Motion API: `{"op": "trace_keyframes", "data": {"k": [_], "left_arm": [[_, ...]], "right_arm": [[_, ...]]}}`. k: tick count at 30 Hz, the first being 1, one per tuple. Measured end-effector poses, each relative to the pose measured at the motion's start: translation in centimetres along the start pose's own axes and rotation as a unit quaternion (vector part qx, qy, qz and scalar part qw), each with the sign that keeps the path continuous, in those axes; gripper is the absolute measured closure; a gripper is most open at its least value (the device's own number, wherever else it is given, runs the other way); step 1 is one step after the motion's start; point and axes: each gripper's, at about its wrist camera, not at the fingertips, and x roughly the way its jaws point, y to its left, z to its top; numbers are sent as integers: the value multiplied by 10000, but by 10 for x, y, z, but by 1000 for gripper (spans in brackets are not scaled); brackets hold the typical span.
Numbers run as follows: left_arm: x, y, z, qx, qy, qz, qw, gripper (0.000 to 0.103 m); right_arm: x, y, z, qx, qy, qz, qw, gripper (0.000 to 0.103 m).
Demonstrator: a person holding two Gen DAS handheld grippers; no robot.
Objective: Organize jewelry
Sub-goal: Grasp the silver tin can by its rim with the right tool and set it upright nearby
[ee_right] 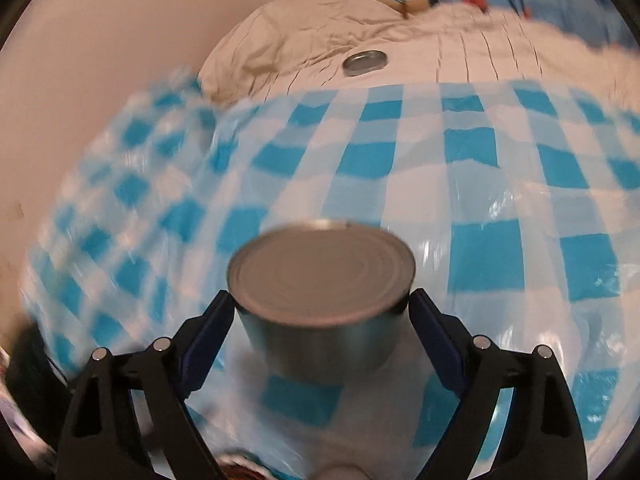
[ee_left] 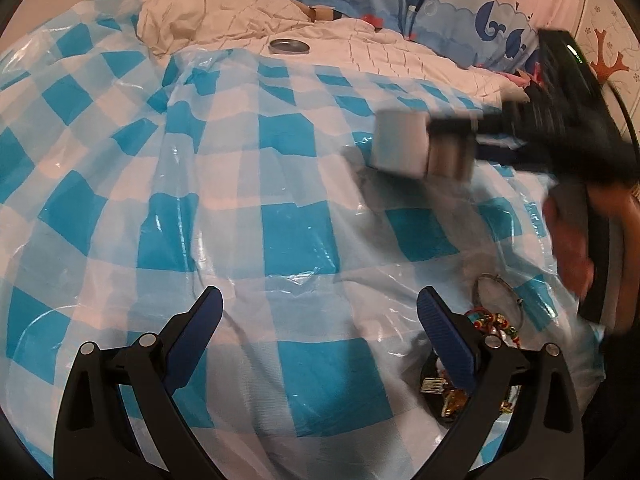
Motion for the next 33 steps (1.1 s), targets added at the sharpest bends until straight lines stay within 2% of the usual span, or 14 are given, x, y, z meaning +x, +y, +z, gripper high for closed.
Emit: {"op": "trace_keyframes", "data": {"k": [2, 5, 6, 7, 11, 14, 17, 21, 25, 29, 33], "left_arm": [[1, -2, 0, 9, 28, -36, 10000, 9], [3, -5, 0, 31, 74, -64, 9999, 9], [4, -5, 0, 21, 87, -81, 9999, 9], [5, -6, 0, 13, 94, -93, 9999, 9], [7, -6, 1, -1, 138, -105, 9998, 9], [8, -6, 1, -9, 169, -109, 9998, 9], [6, -4, 1, -30, 179, -130, 9998, 9], [6, -4, 4, -72, 160, -198, 9996, 9], [8, -7, 3, -34, 193, -217, 9996, 9], [10, -6, 4, -26, 198, -210, 9996, 9], [9, -4, 6, -88, 200, -230, 9995, 9]], "right_arm": [[5, -10, 21, 305, 87, 175, 9993, 17], [26, -29, 53, 692, 147, 217, 9973, 17], [32, -34, 58, 830, 159, 227, 9962, 16], [40, -40, 64, 969, 168, 230, 9949, 11], [65, -36, 80, 964, -68, 140, 9952, 7], [75, -27, 81, 939, -149, 204, 9953, 7], [58, -24, 73, 796, -569, 422, 9943, 7], [33, -28, 62, 343, -821, 236, 9958, 7], [41, -38, 56, 363, -525, -6, 9980, 9], [36, -43, 58, 574, -793, 230, 9949, 9], [51, -40, 68, 544, -561, 15, 9969, 12]]}}
